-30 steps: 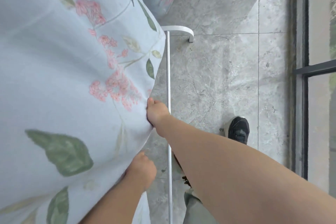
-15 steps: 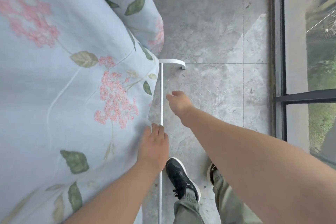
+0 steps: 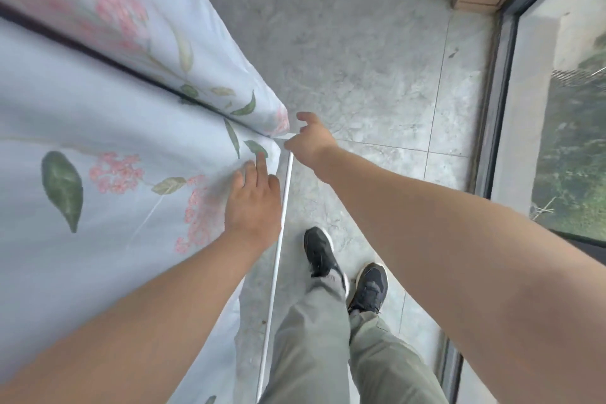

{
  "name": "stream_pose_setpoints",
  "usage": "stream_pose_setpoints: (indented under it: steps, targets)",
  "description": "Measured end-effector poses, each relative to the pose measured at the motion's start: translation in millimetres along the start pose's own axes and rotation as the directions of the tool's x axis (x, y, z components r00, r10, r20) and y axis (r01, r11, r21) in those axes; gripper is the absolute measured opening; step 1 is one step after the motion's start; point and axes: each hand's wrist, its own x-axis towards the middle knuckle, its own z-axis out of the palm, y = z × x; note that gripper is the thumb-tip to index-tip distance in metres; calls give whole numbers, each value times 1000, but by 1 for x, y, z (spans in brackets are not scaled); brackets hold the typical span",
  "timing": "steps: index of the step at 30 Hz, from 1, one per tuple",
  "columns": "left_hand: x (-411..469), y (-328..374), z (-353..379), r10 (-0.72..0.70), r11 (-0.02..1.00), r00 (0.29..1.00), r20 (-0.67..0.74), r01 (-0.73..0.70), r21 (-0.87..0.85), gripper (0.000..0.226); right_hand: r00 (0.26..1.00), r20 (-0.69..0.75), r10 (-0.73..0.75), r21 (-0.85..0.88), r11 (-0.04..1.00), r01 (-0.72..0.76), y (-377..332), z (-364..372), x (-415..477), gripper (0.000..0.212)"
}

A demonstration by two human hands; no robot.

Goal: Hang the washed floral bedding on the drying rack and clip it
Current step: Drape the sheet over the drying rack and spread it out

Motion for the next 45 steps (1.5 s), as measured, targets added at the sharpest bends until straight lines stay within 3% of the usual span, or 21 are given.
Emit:
stream_pose_setpoints:
  steps: [4, 9, 13, 17, 20, 23, 24, 26, 28, 30, 32, 34, 36, 38, 40, 42, 45]
  targets:
    - [26, 5, -10, 80, 995, 992, 94, -85, 48, 45, 999, 20, -46, -90, 995, 48, -30, -3, 30, 68]
    - [76, 5, -13, 152, 984, 970, 187, -167, 67, 41, 989, 125, -81, -243, 964, 110, -64, -12, 85, 26]
    - [112, 0, -26, 53, 975, 969, 242, 1, -220, 30, 988, 95, -122, -246, 959, 142, -109, -34, 133, 25]
    - [145, -11, -37, -123, 821, 941, 316, 275, -500, 34, 979, 64, -192, -212, 956, 201, -156, -59, 173, 25]
    - [170, -15, -53, -263, 627, 866, 425, 489, -607, 35, 972, 118, -204, -214, 950, 226, -187, -81, 195, 23]
    - [202, -21, -83, -374, 438, 799, 470, 599, -670, 41, 961, 183, -206, -202, 949, 242, -223, -103, 216, 25]
    - [215, -25, -99, -421, 378, 785, 455, 608, -698, 41, 950, 228, -214, -223, 938, 265, -239, -113, 225, 25]
    - [230, -32, -134, -464, 366, 832, 303, 492, -790, 34, 910, 339, -240, -283, 896, 342, -253, -134, 231, 18]
    - [231, -37, -172, -493, 508, 870, -12, 277, -815, 28, 825, 520, -219, -390, 799, 458, -255, -154, 231, 21]
    - [227, -41, -213, -445, 697, 834, -327, 93, -711, 29, 711, 695, -109, -478, 668, 570, -253, -166, 229, 40]
    - [226, -45, -246, -397, 808, 807, -437, 81, -584, 31, 598, 800, 38, -520, 540, 662, -247, -167, 227, 51]
    - [228, -49, -249, -422, 818, 873, -244, 251, -517, 47, 524, 838, 151, -530, 450, 719, -245, -161, 224, 52]
    - [229, -51, -233, -480, 765, 870, 109, 476, -433, 53, 512, 832, 213, -548, 462, 697, -245, -154, 226, 56]
    - [234, -58, -222, -401, 717, 774, 490, 598, -357, 66, 549, 802, 234, -584, 493, 644, -244, -148, 234, 59]
    - [236, -65, -213, -288, 677, 610, 738, 675, -293, 54, 572, 777, 262, -619, 482, 620, -245, -137, 243, 56]
    - [236, -62, -197, -234, 613, 498, 835, 742, -271, 44, 563, 774, 288, -626, 474, 619, -250, -122, 253, 50]
    - [233, -56, -181, -201, 511, 394, 897, 823, -248, 39, 534, 773, 343, -635, 424, 646, -257, -102, 260, 42]
